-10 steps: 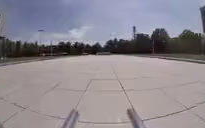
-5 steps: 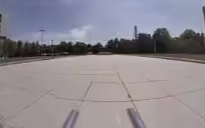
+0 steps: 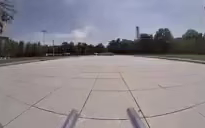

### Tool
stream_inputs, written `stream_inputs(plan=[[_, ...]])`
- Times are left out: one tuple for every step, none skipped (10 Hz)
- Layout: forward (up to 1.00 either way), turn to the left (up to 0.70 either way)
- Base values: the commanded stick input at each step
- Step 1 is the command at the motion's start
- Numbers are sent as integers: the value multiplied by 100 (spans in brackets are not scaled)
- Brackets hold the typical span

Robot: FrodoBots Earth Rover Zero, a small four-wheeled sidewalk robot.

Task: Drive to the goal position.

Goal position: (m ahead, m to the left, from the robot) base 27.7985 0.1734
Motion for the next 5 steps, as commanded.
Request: stream_inputs(plan=[[70,0],[70,0],[70,0],[70,0],[70,0]])
